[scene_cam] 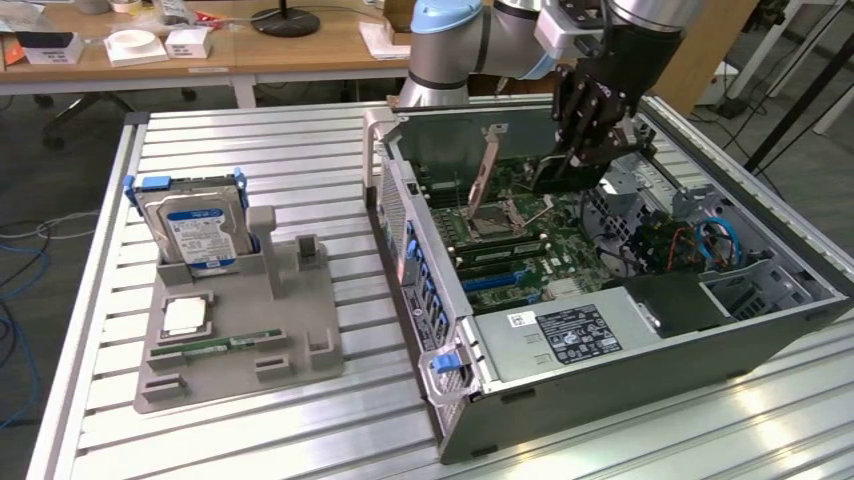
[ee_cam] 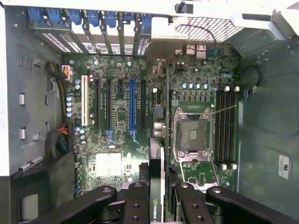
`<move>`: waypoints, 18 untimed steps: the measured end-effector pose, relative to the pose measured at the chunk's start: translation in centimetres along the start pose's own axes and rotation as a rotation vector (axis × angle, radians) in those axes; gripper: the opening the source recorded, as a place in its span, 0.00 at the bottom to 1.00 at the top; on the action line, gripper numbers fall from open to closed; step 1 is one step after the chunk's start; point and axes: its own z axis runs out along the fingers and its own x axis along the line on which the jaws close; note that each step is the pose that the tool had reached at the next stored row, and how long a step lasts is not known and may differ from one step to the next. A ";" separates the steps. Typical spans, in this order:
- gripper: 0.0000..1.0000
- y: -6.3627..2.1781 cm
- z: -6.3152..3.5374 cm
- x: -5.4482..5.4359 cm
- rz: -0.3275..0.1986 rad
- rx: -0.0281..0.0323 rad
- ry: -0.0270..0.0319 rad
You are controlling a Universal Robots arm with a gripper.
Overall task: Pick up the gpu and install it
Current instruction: 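Insert the gpu into the slot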
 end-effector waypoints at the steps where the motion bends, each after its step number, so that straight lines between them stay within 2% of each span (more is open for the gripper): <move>1: 0.26 0.00 0.03 0.0 0.000 -0.0001 0.0000; 18: 0.26 -0.01 0.57 0.1 0.000 0.0000 -0.0001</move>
